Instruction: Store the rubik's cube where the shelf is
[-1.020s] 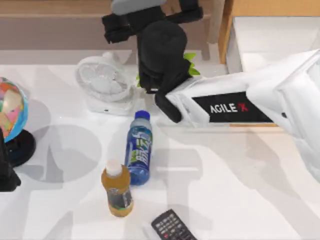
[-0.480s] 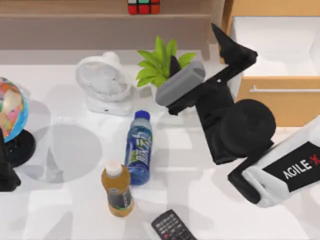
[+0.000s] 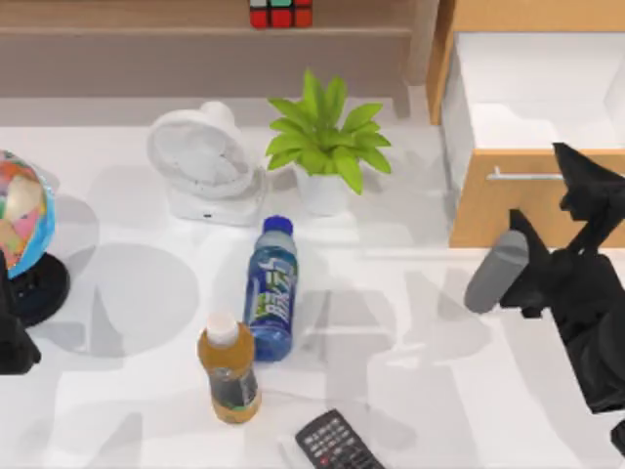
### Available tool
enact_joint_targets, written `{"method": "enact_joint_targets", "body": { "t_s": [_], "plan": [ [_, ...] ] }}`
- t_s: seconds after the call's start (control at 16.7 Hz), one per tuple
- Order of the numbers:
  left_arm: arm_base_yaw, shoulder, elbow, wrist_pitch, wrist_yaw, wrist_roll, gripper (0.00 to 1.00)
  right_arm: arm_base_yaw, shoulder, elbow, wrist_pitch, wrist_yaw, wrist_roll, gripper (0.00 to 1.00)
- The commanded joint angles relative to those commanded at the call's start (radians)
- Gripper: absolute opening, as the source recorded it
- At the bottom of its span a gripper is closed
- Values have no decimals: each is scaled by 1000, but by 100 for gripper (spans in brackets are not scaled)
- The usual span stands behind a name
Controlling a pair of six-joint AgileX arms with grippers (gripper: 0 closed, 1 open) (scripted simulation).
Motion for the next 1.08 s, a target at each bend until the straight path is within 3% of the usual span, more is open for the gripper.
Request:
{"method": "enact_joint_targets", "body": {
  "t_s": [0.3,1.08],
  "plan": [
    [0,0,0,0,0,0,100,-155,6,-68,20,-11,-146,100],
    [0,0,0,0,0,0,100,-195,22,23,-54,-48,-149,100]
  ]
}}
